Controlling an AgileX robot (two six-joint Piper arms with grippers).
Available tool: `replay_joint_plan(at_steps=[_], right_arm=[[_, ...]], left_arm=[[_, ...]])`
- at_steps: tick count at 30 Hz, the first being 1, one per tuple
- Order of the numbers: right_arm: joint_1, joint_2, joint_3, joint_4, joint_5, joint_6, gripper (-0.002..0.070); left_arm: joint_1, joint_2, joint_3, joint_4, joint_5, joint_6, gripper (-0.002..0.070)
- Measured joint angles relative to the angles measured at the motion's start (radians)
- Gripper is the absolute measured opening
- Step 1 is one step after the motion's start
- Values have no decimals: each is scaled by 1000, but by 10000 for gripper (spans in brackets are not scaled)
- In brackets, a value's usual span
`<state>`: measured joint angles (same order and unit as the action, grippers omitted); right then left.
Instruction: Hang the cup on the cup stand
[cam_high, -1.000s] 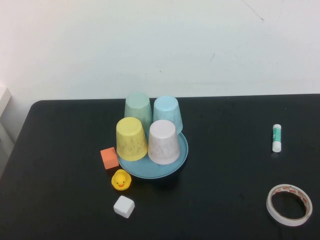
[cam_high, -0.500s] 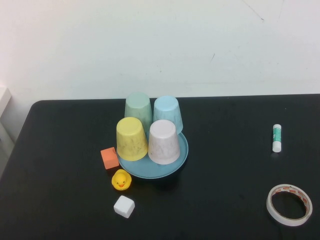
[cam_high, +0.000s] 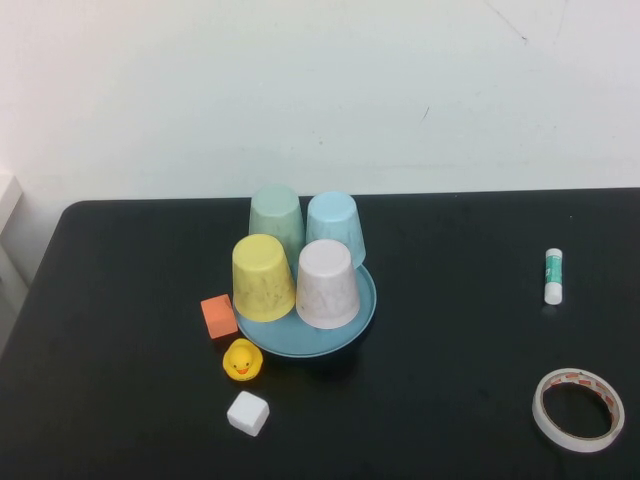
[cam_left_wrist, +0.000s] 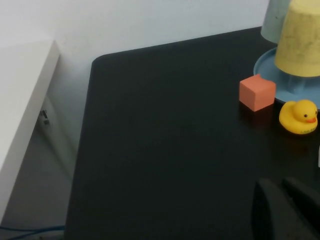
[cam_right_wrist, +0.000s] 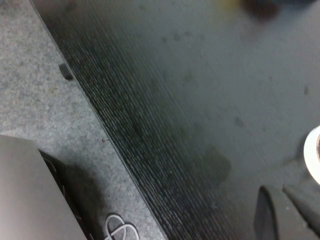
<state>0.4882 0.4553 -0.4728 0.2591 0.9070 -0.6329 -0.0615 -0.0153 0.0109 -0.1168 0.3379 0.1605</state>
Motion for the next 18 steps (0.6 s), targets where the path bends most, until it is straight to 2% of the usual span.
replay_joint_plan(at_steps=[18], right_arm=[[0,0,0,1,1,0,-1]], left_arm=[[7,0,0,-8,-2,-47,-1]])
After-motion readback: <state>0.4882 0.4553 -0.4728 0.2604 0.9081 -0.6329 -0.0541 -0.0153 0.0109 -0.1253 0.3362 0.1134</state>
